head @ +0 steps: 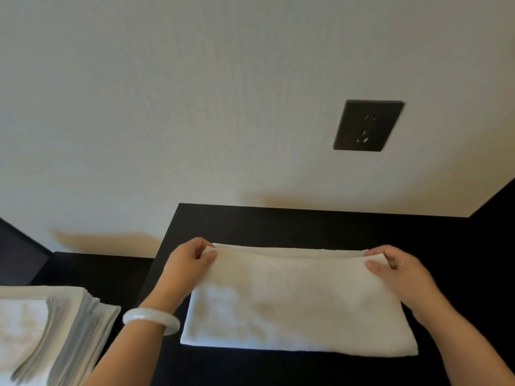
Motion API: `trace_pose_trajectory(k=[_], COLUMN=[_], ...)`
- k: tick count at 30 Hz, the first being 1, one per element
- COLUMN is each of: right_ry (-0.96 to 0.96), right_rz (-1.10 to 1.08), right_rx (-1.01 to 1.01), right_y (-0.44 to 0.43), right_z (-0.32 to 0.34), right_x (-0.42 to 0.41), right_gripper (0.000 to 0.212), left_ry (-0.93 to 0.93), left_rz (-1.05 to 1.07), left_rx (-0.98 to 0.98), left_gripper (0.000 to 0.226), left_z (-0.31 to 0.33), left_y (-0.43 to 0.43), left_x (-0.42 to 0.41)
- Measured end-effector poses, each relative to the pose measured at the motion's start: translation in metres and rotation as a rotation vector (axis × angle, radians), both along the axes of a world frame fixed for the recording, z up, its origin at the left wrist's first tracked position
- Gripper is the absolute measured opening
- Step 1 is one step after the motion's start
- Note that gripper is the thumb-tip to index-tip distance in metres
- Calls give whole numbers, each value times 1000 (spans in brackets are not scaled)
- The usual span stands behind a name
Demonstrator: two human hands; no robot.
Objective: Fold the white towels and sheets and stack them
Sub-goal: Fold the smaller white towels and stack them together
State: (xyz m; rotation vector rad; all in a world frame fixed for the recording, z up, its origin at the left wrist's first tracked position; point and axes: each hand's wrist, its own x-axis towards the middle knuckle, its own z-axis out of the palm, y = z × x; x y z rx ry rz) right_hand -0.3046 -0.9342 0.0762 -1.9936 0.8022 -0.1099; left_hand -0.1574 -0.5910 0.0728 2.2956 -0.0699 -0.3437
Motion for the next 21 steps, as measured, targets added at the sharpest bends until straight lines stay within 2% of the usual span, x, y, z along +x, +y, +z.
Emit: trace_pose_trajectory(k=[3, 7, 12, 16, 21], right_ry=[21, -47, -185, -80, -42], right_rz=[-15, -50, -74, -98, -85], right_rx=[-110, -107, -104, -255, -500], right_y=[3, -5, -17, -6, 1], right_z=[-23, -26, -15, -33, -53], right_x=[6, 4, 23, 34, 31], right_gripper=[18, 22, 18, 16, 8], left_ry=[-24, -98, -253, -203, -332], left_rz=[-7, 62, 148, 95, 99], left_rx=[72, 32, -30, 68, 150], left_gripper=[9, 18, 16, 14, 11], left_z=[-20, -26, -17, -29, -43], left_y=[-7, -3, -11, -24, -24], left_x=[5, 5, 12, 8, 8])
